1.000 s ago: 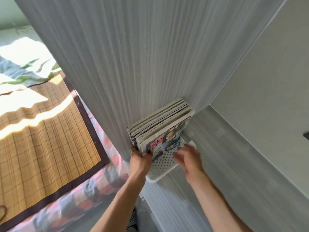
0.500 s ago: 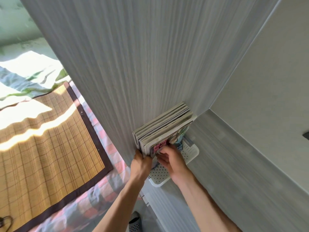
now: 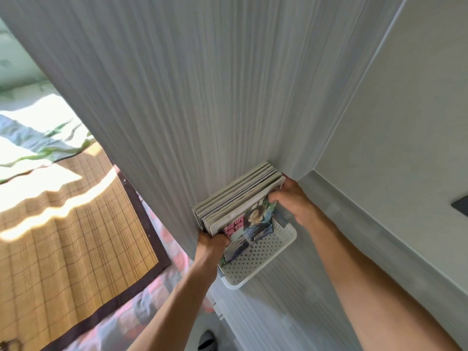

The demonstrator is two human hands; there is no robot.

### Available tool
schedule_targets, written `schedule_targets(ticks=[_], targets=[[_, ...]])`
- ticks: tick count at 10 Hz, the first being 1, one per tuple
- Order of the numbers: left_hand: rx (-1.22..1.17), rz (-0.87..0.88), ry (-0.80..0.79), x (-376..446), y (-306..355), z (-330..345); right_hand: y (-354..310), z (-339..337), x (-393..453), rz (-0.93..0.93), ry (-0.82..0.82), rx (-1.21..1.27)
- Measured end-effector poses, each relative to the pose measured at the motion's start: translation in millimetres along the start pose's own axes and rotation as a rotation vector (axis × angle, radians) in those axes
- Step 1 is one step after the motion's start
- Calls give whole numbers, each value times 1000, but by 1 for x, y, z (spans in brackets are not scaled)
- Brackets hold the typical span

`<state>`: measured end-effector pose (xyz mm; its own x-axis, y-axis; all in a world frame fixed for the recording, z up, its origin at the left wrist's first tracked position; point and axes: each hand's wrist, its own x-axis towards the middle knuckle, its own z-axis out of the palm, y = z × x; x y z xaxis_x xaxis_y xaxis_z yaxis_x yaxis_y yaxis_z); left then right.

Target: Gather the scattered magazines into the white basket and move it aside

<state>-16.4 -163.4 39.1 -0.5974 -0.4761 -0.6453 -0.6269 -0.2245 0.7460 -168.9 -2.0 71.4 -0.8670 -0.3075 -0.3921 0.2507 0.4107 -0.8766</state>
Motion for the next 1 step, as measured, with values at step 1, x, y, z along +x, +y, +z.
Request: schedule_targets(ticks=[1], targets=[[31, 27, -21, 2, 7, -2, 4, 4, 2, -7, 54, 53]])
